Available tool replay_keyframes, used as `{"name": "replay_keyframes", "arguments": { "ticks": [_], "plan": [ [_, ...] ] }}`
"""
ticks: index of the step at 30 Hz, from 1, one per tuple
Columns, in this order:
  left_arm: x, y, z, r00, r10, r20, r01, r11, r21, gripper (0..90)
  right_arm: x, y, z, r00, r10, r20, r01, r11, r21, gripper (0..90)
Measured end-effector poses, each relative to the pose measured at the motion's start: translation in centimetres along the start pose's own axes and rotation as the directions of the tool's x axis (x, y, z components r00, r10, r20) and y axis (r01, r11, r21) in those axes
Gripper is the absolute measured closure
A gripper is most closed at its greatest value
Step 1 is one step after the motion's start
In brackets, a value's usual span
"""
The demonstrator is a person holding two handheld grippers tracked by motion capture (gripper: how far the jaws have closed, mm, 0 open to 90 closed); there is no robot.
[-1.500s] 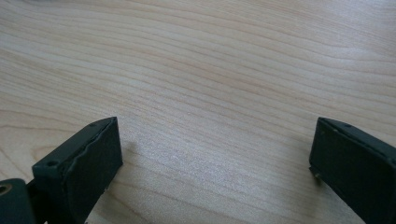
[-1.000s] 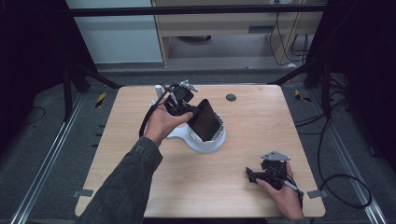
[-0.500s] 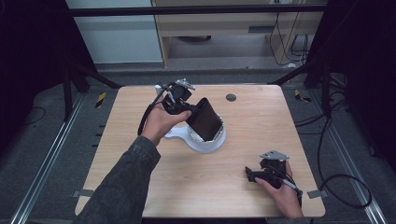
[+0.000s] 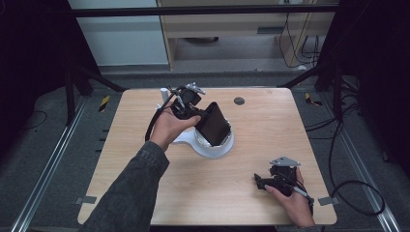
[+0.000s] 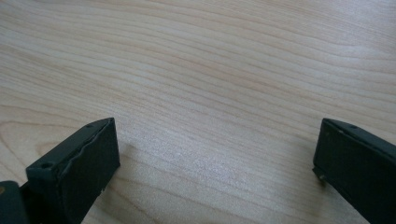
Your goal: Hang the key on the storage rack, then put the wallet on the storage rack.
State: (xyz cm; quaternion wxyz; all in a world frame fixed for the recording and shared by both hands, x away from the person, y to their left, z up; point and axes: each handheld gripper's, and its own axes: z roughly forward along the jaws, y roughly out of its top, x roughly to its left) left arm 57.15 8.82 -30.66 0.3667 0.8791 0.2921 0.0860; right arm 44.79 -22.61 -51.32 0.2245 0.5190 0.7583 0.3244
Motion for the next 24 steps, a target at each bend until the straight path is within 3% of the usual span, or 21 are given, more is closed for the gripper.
{"name": "replay_keyframes", "arguments": {
  "ticks": [9, 19, 24],
  "plan": [
    [0.6, 0.1, 0.1, 0.9995, -0.021, 0.024, 0.02, 0.9998, 0.003, 80.7, 0.0, 0.0, 0.0, 1.0, 0.0, 0.001, 0.0, 1.0, 0.0, 0.5],
    [0.9, 0.2, 0.2, 0.9993, -0.015, -0.035, 0.016, 0.9997, 0.02, 79.4, 0.0, 0.0, 0.0, 1.0, -0.001, 0.001, 0.001, 1.0, 0.0, 0.4],
    [1.3, 0.3, -0.1, 0.9969, -0.022, -0.075, 0.021, 0.9997, -0.014, 71.8, 0.0, 0.0, 0.0, 1.0, 0.0, 0.0, 0.0, 1.0, 0.0, 0.4]
  ]
}}
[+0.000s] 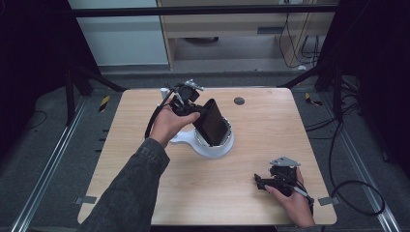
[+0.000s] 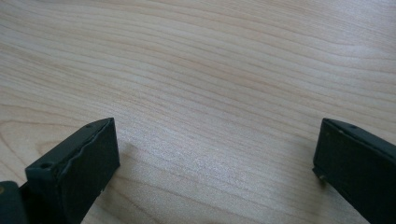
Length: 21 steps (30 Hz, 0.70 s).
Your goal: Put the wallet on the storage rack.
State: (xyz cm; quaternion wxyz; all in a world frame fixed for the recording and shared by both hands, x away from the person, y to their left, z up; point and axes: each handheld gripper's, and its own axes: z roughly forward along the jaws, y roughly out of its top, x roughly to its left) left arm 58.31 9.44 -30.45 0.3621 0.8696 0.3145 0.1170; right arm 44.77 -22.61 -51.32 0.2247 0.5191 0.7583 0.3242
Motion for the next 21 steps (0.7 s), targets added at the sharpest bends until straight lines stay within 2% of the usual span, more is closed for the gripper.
{"name": "replay_keyframes", "arguments": {
  "ticks": [5, 8, 10, 14, 21],
  "plan": [
    [0.3, -0.1, -0.6, 0.9995, 0.002, -0.032, -0.003, 0.9998, -0.022, 71.0, 0.0, 0.0, 0.0, 1.0, 0.0, 0.0, 0.0, 1.0, 0.0, 0.4],
    [0.4, -0.1, -1.2, 0.9981, -0.003, -0.061, -0.001, 0.9984, -0.057, 70.1, 0.0, 0.0, 0.0, 1.0, 0.0, 0.0, 0.0, 1.0, 0.0, 0.4],
    [0.5, 0.0, -1.6, 0.9981, -0.007, -0.062, 0.002, 0.997, -0.077, 69.8, 0.0, 0.0, 0.0, 1.0, -0.002, 0.001, 0.002, 1.0, 0.0, 0.4],
    [0.2, 0.2, -2.4, 0.9967, 0.013, -0.08, -0.02, 0.9958, -0.09, 68.4, 0.0, 0.0, 0.0, 1.0, -0.001, 0.001, 0.001, 1.0, 0.0, 0.4],
    [-0.6, 0.1, -3.9, 0.9946, 0.044, -0.093, -0.057, 0.9892, -0.135, 62.3, 0.0, 0.0, 0.0, 1.0, 0.001, 0.001, -0.001, 1.0, 0.002, 0.4]
  ]
}}
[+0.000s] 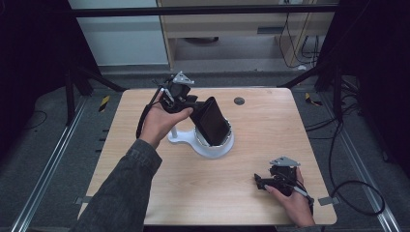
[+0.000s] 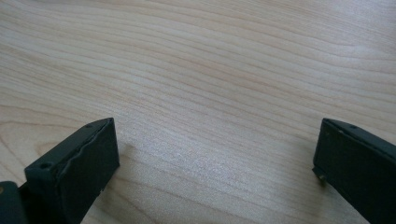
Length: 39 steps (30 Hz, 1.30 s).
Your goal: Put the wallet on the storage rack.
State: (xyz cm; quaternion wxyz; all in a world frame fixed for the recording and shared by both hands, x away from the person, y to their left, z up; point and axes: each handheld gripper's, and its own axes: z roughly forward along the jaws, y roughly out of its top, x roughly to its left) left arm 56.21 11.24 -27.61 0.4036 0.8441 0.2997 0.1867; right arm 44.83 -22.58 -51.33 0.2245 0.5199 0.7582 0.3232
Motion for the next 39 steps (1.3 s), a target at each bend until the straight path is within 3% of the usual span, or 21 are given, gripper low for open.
{"name": "replay_keyframes", "arguments": {
  "ticks": [7, 14, 19, 28, 34, 37, 39],
  "plan": [
    [-0.9, -0.2, -1.3, 0.9991, 0.042, -0.001, -0.042, 0.9986, -0.033, 40.1, 0.0, 0.1, 0.1, 1.0, -0.002, 0.001, 0.002, 1.0, 0.0, 0.3],
    [-2.4, -1.5, -2.7, 0.9987, 0.05, 0.004, -0.05, 0.9965, -0.067, 18.0, 0.0, 0.1, 0.0, 1.0, 0.001, -0.001, -0.001, 1.0, 0.001, 0.3],
    [-3.3, -2.9, -3.4, 0.9988, 0.049, 0.007, -0.048, 0.9948, -0.09, 11.0, -0.1, 0.2, 0.1, 1.0, -0.001, -0.008, 0.001, 1.0, 0.0, 0.3],
    [-4.5, -7.9, -4.7, 0.9985, 0.052, 0.017, -0.05, 0.993, -0.107, 6.5, -0.1, -0.1, -0.1, 1.0, -0.004, -0.002, 0.004, 1.0, -0.001, 0.4],
    [-4.0, -13.1, -4.5, 0.9995, 0.03, -0.01, -0.031, 0.9983, -0.05, 5.4, -0.1, -0.1, -0.1, 1.0, -0.002, -0.001, 0.002, 1.0, -0.001, 0.4],
    [-3.2, -16.3, -3.8, 0.9988, 0.028, -0.04, -0.028, 0.9996, 0.007, 5.1, -0.1, -0.1, -0.1, 1.0, -0.002, -0.001, 0.002, 1.0, -0.001, 0.4],
    [-2.5, -18.5, -3.1, 0.9972, 0.006, -0.074, -0.003, 0.9989, 0.046, 5.2, 0.0, -0.1, -0.1, 1.0, -0.002, -0.001, 0.002, 1.0, -0.001, 0.4]
  ]
}}
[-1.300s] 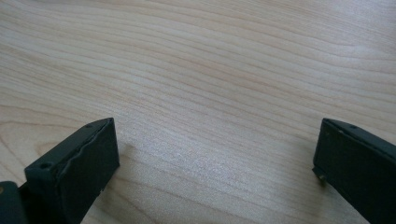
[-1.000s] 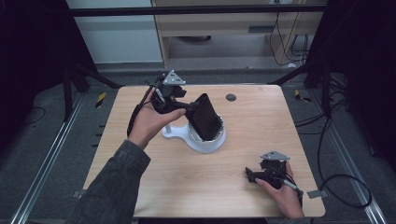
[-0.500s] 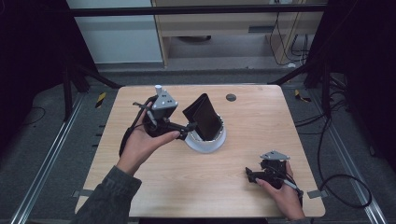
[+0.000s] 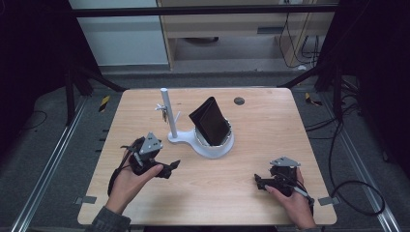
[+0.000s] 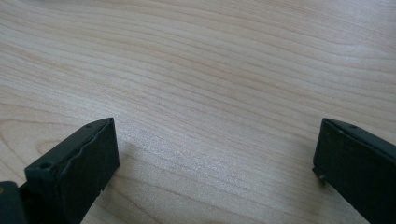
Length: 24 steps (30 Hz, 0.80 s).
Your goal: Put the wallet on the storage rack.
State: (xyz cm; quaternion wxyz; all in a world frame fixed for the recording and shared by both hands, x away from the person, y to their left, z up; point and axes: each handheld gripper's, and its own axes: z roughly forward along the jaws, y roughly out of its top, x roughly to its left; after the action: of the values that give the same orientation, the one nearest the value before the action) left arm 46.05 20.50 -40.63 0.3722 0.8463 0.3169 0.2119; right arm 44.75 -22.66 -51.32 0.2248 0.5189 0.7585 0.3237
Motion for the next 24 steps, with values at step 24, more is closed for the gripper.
{"name": "replay_keyframes", "arguments": {
  "ticks": [24],
  "plan": [
    [4.3, -10.1, 4.8, 0.9798, -0.187, -0.07, 0.193, 0.9769, 0.092, 0.7, 0.1, 0.0, -0.1, 1.0, 0.009, -0.002, -0.009, 1.0, 0.002, 0.4]
  ]
}}
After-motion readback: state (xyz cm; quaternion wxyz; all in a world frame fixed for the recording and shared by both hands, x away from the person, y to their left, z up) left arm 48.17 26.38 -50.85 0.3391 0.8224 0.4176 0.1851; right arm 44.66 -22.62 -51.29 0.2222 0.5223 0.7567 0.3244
